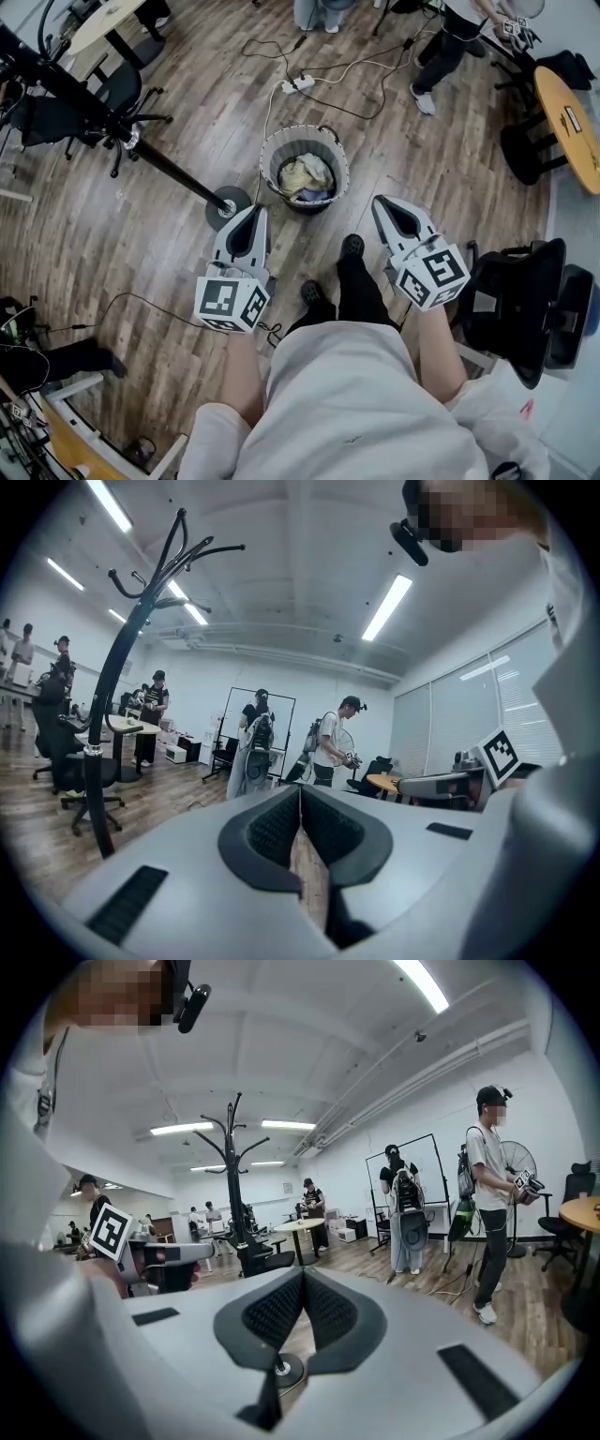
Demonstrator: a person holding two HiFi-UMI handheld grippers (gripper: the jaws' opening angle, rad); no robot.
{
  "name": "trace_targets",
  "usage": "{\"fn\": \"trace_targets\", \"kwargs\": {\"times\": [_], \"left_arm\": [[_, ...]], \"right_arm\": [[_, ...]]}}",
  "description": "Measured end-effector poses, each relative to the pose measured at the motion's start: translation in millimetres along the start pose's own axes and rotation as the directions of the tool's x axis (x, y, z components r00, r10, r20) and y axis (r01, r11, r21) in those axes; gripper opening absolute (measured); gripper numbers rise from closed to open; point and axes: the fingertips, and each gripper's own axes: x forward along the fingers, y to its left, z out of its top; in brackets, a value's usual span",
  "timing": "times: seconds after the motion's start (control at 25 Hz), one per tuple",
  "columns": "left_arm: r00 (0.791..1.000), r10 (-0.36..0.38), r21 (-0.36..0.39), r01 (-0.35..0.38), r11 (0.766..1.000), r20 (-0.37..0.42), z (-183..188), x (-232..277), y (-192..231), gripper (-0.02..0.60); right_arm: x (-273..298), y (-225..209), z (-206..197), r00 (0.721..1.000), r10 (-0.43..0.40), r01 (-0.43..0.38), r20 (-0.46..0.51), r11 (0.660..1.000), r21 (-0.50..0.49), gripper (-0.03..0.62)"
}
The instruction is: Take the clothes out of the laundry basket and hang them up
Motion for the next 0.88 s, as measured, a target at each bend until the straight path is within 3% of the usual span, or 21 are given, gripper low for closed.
{"fn": "trace_targets", "kwargs": {"times": [0.64,0.8,0.88], "left_arm": [[0.998,0.012,0.014,-0.011,1.000,-0.066,-13,42,17,0.025],[0.996,0.011,0.021,-0.009,1.000,-0.088,-12,66,19,0.087],[0.996,0.018,0.024,-0.016,1.000,-0.090,-10,80,21,0.091]], "right_arm": [[56,-26,-2,0.998,0.050,-0.050,-0.043,0.999,0.019,0.031],[76,-44,3,0.996,0.068,-0.066,-0.050,0.997,0.031,0.043],[86,-54,7,0.995,0.082,-0.080,-0.050,0.996,0.032,0.055]]}}
